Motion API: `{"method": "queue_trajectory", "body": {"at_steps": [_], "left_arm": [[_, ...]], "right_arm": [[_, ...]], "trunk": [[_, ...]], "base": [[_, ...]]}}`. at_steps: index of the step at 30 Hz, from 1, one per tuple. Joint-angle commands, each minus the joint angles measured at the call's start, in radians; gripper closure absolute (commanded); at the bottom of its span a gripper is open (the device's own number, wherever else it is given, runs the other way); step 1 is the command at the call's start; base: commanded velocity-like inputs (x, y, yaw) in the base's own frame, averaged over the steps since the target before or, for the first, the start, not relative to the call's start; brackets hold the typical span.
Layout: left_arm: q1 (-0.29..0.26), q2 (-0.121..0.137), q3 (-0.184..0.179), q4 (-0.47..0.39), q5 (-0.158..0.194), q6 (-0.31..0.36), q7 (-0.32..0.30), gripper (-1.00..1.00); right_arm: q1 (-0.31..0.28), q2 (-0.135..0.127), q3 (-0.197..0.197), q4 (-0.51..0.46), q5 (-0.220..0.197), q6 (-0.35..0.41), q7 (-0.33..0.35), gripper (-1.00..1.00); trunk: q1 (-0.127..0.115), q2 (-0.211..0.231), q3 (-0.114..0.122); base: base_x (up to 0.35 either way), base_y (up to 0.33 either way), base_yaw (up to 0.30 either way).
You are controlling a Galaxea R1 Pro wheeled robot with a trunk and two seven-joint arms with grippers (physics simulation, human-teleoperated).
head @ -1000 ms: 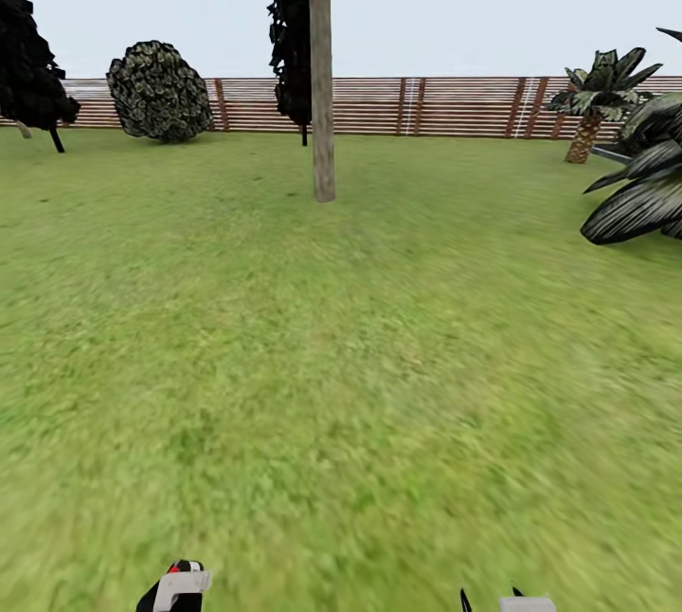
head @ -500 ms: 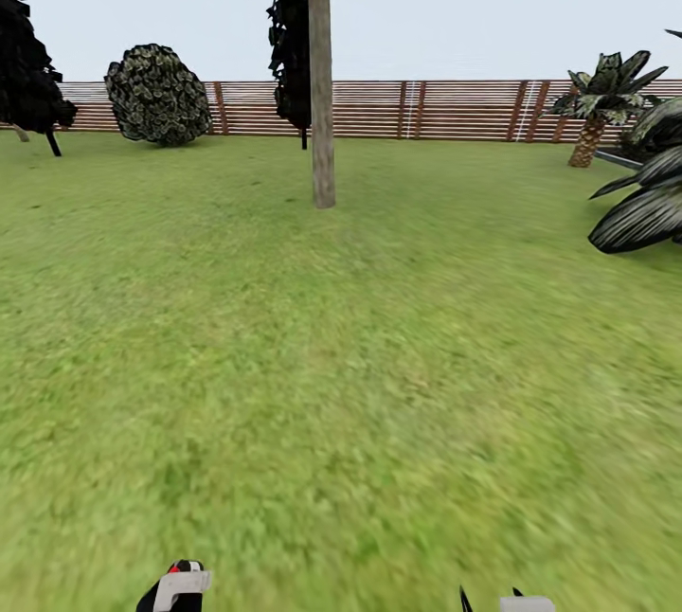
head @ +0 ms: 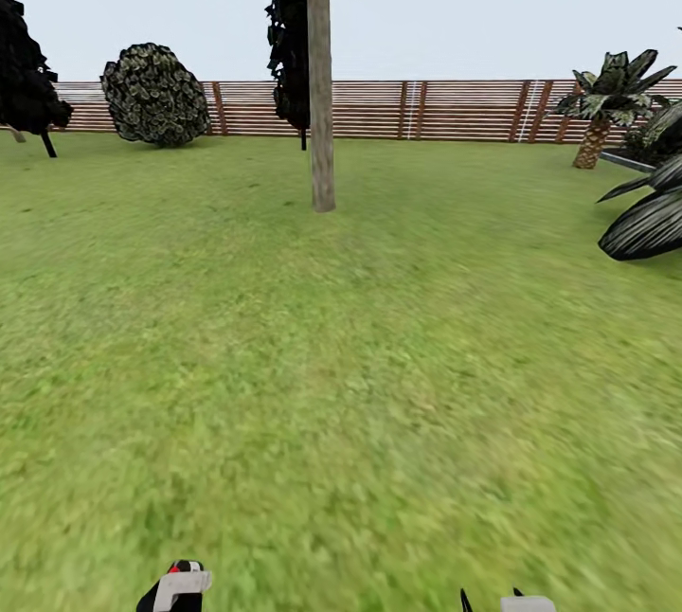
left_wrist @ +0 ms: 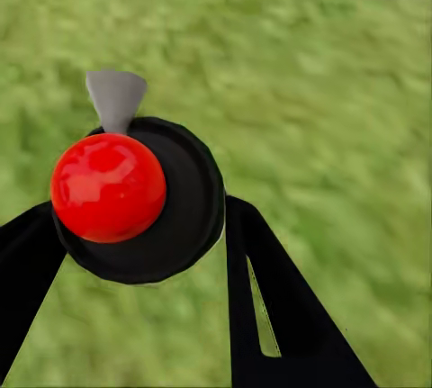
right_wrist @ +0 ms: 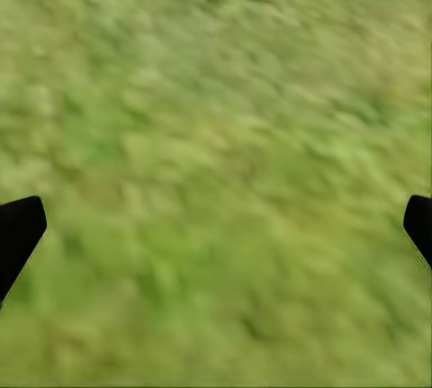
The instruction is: In the garden, pick up the pesticide atomizer on the floor and spray pesticide onto both trees until each tree trunk is fully covered.
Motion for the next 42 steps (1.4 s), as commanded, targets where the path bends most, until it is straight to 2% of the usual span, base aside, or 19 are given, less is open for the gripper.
{"method": "queue_trajectory", "body": {"at_steps": [1, 42], "left_arm": [[-0.001, 0.0, 0.001, 0.001, 0.0, -0.003, 0.001, 1.0], [-0.001, 0.0, 0.001, 0.001, 0.0, -0.003, 0.001, 1.0]], "right_arm": [[-0.001, 0.0, 0.0, 0.001, 0.0, -0.003, 0.0, -1.0], [-0.001, 0.003, 0.0, 0.001, 0.0, -0.003, 0.002, -1.0]], "trunk": [[0.0, 0.0, -0.001], [0.0, 0.0, -0.001]], "base": [[0.339, 0.0, 0.0], [0.339, 0.0, 0.009]]}}
